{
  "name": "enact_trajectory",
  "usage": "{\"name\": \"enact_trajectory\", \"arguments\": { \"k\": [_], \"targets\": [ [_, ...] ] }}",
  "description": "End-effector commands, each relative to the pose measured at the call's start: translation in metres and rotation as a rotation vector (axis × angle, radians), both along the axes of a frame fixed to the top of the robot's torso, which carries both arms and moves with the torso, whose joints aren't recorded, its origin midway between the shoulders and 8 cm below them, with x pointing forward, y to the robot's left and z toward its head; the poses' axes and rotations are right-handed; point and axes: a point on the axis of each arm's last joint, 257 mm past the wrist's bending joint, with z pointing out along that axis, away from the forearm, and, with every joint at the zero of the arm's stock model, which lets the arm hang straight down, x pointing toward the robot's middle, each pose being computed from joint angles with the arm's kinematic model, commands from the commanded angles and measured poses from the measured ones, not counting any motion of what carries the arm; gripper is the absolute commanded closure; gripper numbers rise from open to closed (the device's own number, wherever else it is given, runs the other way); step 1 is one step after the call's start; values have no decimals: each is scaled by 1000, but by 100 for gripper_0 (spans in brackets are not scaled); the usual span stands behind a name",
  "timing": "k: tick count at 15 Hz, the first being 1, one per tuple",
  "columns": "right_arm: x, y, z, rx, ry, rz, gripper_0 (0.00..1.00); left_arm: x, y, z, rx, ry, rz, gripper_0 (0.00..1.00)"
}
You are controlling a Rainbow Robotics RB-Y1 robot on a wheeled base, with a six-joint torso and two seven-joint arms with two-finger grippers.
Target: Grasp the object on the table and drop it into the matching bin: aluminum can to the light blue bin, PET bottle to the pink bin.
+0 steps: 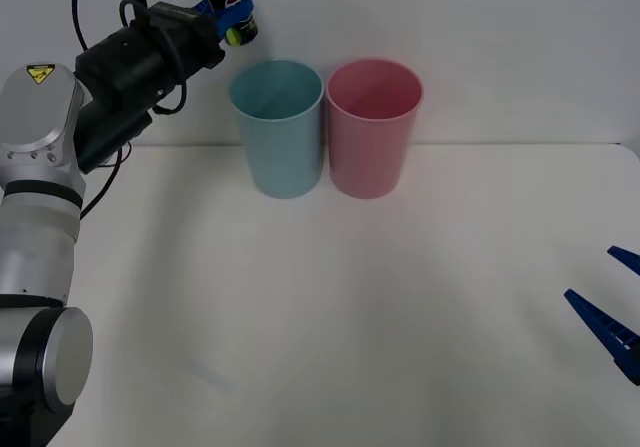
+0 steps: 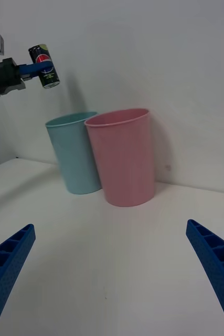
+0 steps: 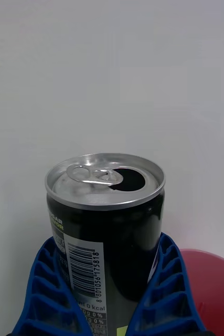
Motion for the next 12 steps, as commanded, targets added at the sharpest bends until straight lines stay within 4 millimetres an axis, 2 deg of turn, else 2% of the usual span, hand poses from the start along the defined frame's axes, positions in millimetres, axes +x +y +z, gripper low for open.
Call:
{"name": "enact_trajectory", "arguments": {
  "k": [1,10,12],
  "targets": [
    [0,0,0,0,0,0,0,6,-3,3,2,-9,34,100],
    [0,0,0,0,0,0,0,8,-29,-4,29,-11,37,99],
    [0,0,0,0,0,0,0,9,-32,-5,32,-14,40,96]
  ]
}}
